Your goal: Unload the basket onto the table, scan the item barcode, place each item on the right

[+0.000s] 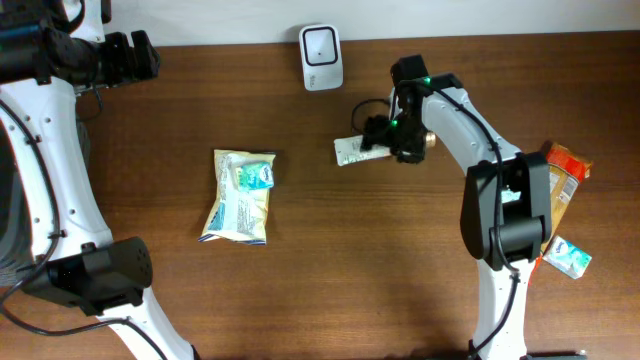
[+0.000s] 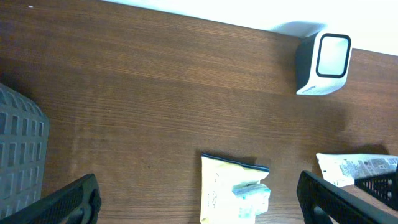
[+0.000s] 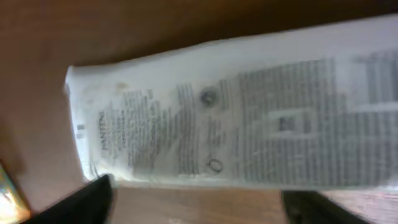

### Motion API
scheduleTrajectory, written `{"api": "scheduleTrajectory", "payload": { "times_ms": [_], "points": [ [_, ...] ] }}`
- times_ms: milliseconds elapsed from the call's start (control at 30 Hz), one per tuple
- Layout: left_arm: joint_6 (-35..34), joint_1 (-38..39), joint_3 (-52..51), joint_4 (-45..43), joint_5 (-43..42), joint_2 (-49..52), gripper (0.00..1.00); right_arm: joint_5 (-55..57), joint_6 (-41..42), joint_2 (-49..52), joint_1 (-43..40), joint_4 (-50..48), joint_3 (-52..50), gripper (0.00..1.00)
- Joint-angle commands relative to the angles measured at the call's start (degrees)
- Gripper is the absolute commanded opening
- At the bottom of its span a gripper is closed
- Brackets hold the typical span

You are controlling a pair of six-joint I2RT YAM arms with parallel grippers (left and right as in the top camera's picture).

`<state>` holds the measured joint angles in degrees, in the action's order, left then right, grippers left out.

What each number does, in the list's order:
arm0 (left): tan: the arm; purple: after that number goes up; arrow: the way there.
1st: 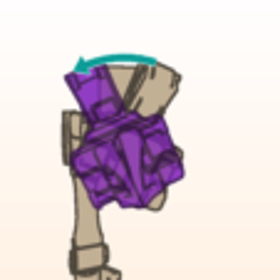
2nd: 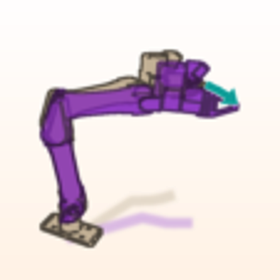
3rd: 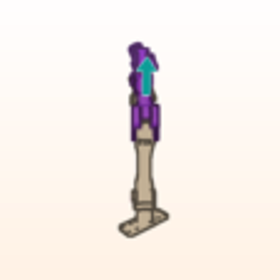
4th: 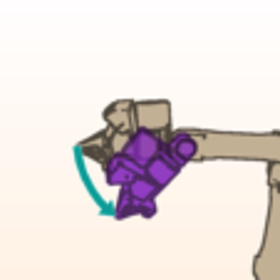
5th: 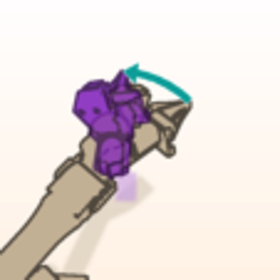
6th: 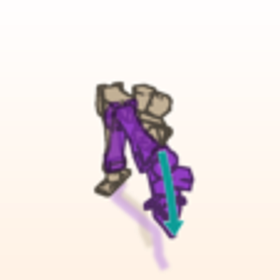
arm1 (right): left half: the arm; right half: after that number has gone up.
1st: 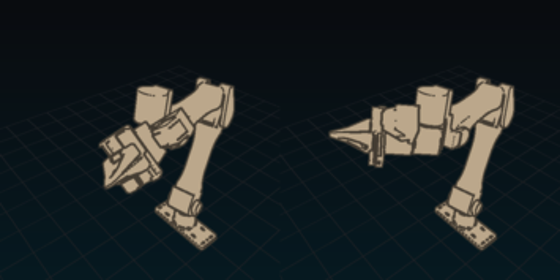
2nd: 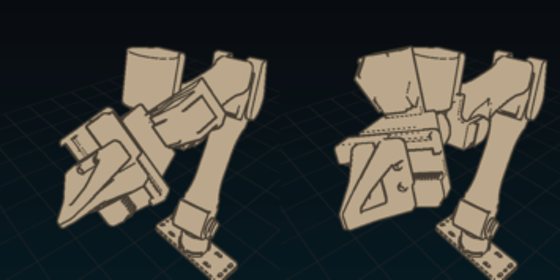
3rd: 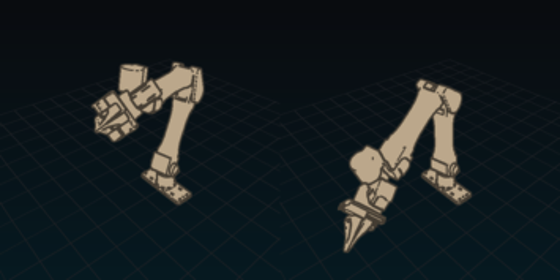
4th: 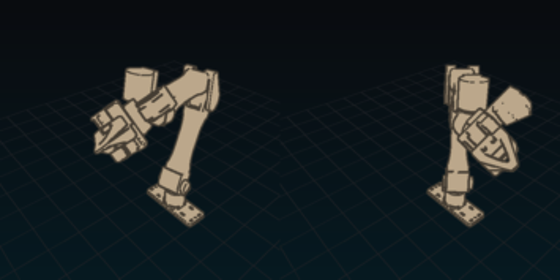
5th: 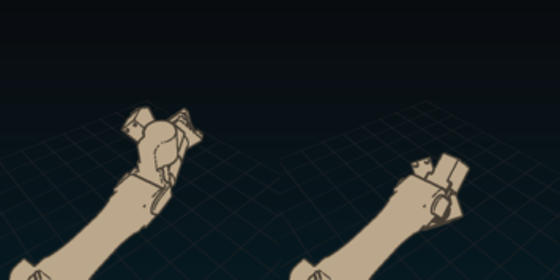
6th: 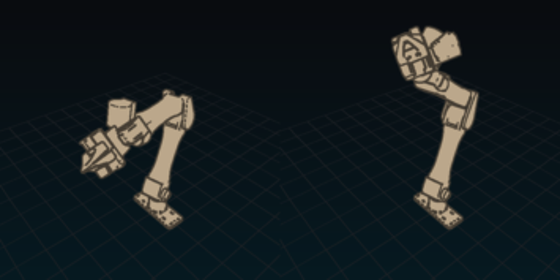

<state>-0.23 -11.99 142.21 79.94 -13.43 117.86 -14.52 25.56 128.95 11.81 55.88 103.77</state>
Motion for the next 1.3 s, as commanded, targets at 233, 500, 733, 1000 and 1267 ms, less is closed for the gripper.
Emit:
{"api": "scheduleTrajectory", "payload": {
  "times_ms": [233,500,733,1000,1267],
  "points": [
    [0.44,-0.17,0.11,-0.07,-0.04,0.39,0.99,9.46,24.26,0.02,6.95,-14.82,-9.27,0.72],
    [0.44,-0.17,0.11,-0.07,-0.04,0.39,0.99,-3.13,3.8,0.0,6.86,-7.58,-9.9,0.1],
    [0.44,-0.17,0.11,-0.04,-0.04,0.39,0.99,-6.93,-10.29,-0.48,6.51,4.57,-8.66,0.04],
    [0.44,-0.17,0.11,-0.07,-0.04,0.39,0.99,-5.27,-0.87,-7.39,-1.03,-4.92,-4.17,0.65],
    [0.44,-0.17,0.11,0.17,-0.02,0.39,0.99,9.49,15.45,1.77,0.46,-17.99,-4.22,0.74]
  ]
}}
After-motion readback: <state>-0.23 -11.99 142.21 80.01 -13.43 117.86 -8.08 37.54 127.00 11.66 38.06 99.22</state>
